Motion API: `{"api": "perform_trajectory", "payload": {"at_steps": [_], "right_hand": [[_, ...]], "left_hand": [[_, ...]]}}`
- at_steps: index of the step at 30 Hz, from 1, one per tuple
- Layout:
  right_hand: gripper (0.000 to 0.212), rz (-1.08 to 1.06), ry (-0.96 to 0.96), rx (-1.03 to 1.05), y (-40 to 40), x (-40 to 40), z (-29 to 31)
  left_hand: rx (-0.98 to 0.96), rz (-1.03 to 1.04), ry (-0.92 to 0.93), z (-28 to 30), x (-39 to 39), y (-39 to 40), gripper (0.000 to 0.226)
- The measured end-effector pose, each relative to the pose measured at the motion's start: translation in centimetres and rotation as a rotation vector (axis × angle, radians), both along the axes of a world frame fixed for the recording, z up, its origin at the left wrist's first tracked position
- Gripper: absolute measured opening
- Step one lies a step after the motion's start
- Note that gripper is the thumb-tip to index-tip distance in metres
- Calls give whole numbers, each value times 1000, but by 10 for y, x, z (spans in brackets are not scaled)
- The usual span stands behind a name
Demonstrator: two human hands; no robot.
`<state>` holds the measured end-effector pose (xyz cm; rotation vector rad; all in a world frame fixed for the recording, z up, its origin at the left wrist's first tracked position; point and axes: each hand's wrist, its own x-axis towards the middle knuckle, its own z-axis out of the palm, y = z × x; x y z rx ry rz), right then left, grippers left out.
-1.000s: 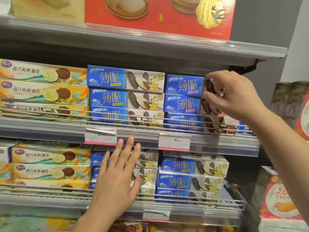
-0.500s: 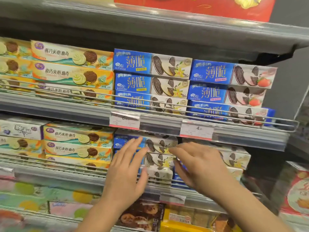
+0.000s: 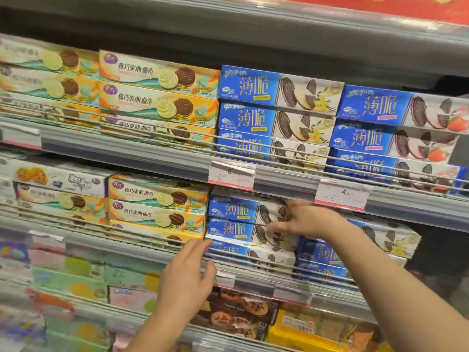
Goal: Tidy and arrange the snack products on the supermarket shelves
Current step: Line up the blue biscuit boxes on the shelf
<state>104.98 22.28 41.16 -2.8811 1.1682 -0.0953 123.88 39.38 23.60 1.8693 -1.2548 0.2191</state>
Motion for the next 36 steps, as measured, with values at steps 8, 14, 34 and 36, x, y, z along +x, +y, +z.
{"api": "perform_trajectory", "payload": {"at_steps": [8, 14, 34, 36], "right_hand": [[70, -69, -62, 272, -29, 14, -7], [132, -68, -21, 214, -38, 13, -11], [95, 33, 7, -499, 22, -7, -21], [88, 107, -126, -648, 38, -19, -39]], "left_hand": [[24, -19, -51, 3, -3, 6, 52], [-3, -67, -30, 1, -4, -1, 34], [-88, -107, -87, 20, -30, -2, 41], [-166, -78, -155, 27, -35, -1, 40]]}}
